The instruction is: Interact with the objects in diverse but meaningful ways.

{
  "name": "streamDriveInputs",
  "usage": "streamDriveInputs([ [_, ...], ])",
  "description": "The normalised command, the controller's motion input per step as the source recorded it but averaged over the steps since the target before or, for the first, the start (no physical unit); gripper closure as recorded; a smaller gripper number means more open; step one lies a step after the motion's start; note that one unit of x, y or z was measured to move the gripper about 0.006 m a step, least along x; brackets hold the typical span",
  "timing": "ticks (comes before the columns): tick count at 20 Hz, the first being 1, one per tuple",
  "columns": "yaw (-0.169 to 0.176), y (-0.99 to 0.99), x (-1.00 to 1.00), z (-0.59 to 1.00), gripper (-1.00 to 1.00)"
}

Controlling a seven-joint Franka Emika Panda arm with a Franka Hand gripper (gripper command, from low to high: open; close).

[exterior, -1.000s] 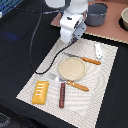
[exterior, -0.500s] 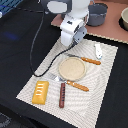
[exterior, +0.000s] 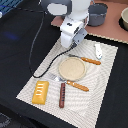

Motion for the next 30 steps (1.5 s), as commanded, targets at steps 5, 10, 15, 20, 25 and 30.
streamDriveInputs([
  [5,-0.012,0.19,-0.19,1.00,1.00],
  [10,-0.027,0.03,0.19,1.00,1.00],
  [15,-0.047,-0.22,0.60,0.84,1.00],
  [20,-0.051,-0.48,0.68,0.43,1.00],
  [25,-0.046,-0.68,0.67,0.17,1.00],
  [30,-0.043,-0.81,0.65,0.07,1.00],
])
